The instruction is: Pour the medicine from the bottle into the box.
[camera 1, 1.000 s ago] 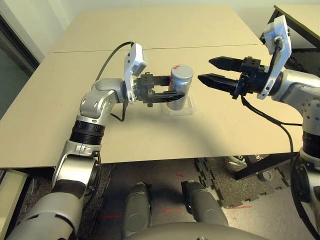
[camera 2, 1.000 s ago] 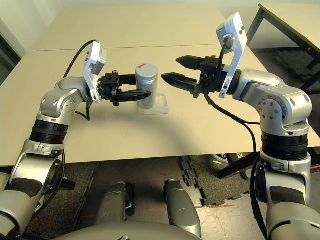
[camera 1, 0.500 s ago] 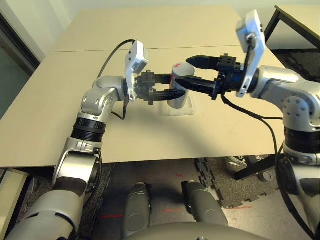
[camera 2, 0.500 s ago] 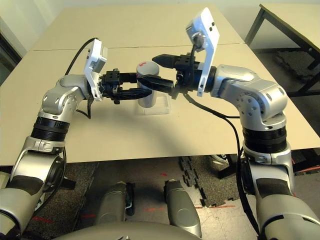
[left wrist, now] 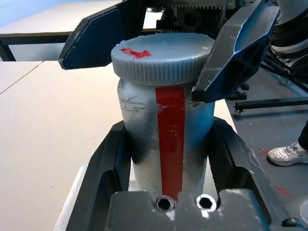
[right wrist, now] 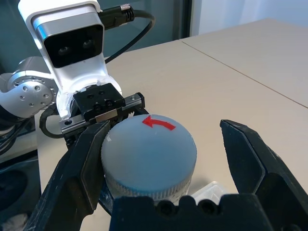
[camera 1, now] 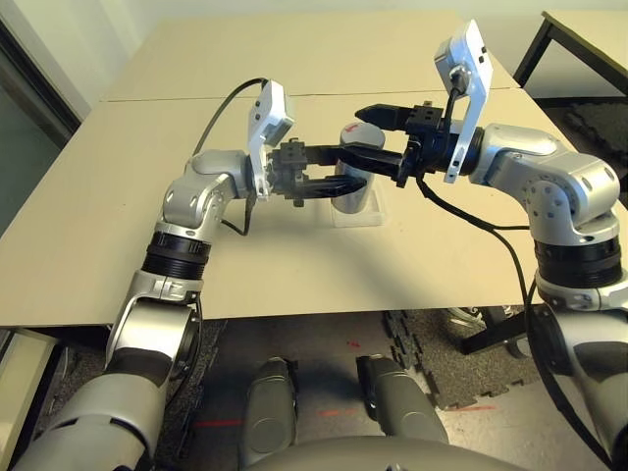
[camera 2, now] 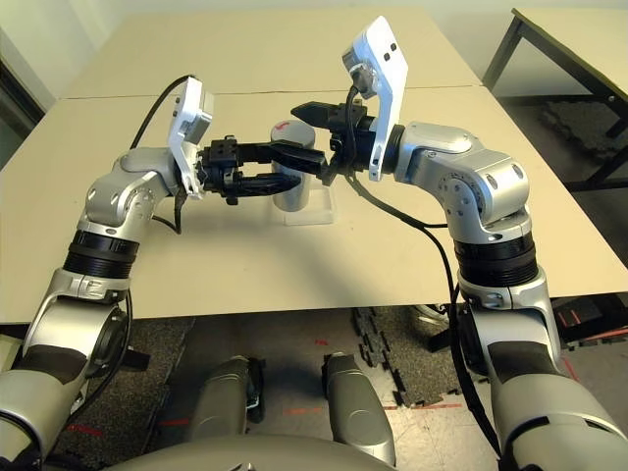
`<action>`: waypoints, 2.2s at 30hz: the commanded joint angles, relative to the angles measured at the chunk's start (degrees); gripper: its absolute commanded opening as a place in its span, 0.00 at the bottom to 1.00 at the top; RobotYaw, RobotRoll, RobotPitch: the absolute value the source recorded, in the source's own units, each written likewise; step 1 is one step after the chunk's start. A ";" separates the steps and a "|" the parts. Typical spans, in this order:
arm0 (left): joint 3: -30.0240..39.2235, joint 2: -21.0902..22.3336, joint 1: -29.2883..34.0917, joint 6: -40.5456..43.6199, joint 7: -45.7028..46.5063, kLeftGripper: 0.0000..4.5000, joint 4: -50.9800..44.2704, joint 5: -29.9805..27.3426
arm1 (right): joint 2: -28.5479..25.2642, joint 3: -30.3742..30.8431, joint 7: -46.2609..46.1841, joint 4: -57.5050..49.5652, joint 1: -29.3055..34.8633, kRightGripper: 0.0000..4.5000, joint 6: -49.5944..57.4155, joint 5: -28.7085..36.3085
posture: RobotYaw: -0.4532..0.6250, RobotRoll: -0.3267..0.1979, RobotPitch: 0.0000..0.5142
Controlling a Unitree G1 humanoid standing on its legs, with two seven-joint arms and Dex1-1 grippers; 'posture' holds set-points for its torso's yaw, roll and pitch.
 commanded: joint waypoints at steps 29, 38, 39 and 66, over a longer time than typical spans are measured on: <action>0.23 -0.39 -2.24 -6.02 -0.89 0.55 7.89 1.83 | -4.05 -5.26 -2.21 -7.46 6.39 1.00 4.86 4.52 | 0.22 0.62 0.20; 0.23 -0.91 -2.83 -7.93 -1.65 0.55 10.43 2.55 | -3.91 -5.25 -3.33 -7.93 6.34 1.00 5.26 5.33 | 0.22 0.62 0.19; 0.21 -0.99 -2.82 -7.99 -1.77 0.55 10.45 2.61 | -3.66 -4.90 -3.43 -7.70 6.17 1.00 5.14 5.21 | 0.22 0.62 0.19; -0.45 -2.05 -0.53 -4.44 -0.82 0.55 4.17 2.22 | 1.29 -1.12 -2.60 -2.41 0.39 0.63 4.81 3.29 | 0.24 0.62 0.19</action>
